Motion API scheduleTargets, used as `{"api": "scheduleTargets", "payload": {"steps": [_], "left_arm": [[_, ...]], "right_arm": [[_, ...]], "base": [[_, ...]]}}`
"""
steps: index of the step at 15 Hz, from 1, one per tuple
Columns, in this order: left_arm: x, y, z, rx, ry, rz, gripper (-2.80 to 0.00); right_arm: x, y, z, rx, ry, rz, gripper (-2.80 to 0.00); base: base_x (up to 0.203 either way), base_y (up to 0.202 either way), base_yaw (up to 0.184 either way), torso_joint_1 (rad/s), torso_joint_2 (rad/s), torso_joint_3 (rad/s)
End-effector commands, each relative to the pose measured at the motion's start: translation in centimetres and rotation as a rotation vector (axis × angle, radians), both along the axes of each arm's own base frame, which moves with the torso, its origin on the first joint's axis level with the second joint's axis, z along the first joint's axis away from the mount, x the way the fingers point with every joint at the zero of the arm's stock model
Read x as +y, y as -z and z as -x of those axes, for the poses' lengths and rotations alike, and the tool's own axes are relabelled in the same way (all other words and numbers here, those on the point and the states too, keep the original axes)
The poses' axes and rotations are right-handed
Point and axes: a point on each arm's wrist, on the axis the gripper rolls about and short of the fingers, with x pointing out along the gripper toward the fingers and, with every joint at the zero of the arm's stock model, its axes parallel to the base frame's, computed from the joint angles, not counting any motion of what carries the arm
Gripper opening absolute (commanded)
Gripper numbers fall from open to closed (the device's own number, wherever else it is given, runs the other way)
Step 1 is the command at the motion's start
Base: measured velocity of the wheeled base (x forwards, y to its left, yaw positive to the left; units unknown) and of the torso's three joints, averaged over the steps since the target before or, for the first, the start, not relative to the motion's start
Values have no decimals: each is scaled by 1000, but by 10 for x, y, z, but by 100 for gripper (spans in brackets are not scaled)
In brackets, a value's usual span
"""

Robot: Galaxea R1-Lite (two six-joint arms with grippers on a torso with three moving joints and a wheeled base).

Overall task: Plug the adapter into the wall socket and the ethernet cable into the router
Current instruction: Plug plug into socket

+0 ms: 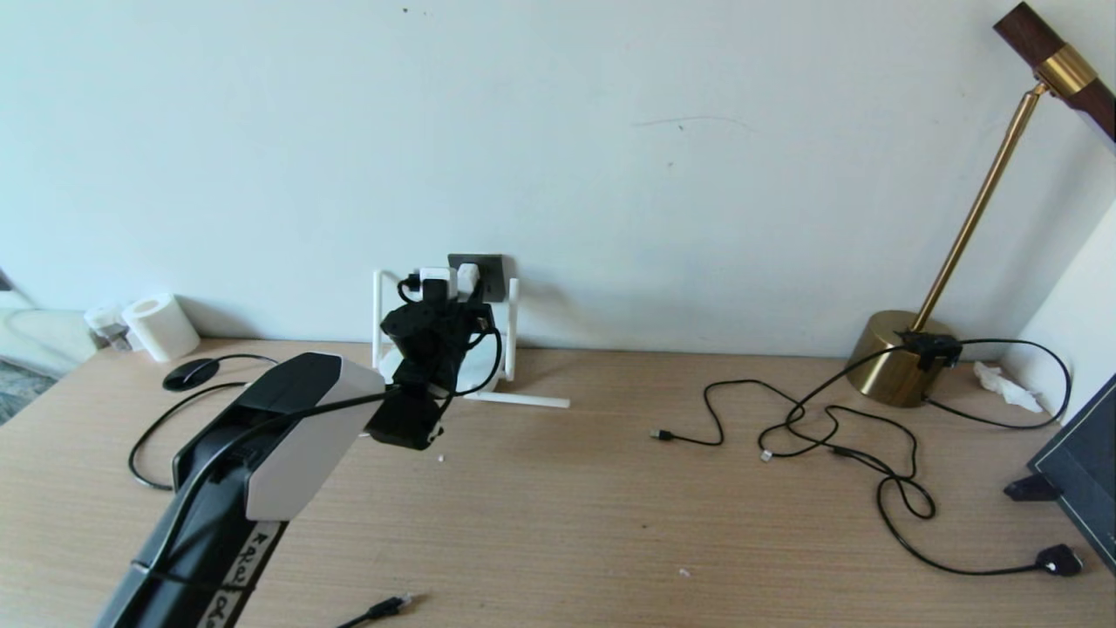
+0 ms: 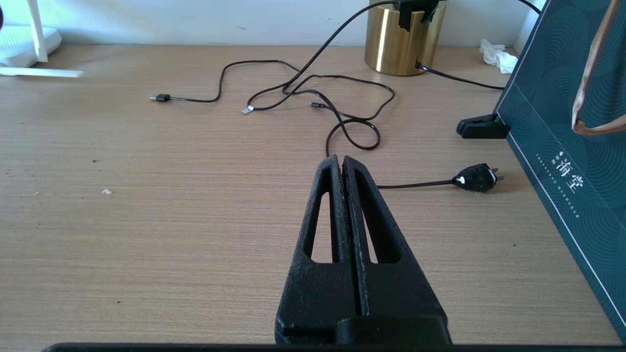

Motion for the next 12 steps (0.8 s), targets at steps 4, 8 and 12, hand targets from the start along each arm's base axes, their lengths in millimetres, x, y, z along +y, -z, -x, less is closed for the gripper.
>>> {"api": "scheduleTargets", "payload": {"steps": [4, 8, 12], "left_arm": [[-1, 9, -3, 0, -1, 0, -280], [-1, 9, -4, 2, -1, -1, -280], [-1, 10, -3, 9, 1, -1, -280]], "right_arm": [[0, 0, 0, -1, 0, 0, -280], [0, 0, 0, -1, 0, 0, -280], [0, 0, 0, -1, 0, 0, -280]], "base": [[0, 0, 0, 0, 0, 0], [0, 0, 0, 0, 0, 0], [0, 0, 0, 0, 0, 0]]}}
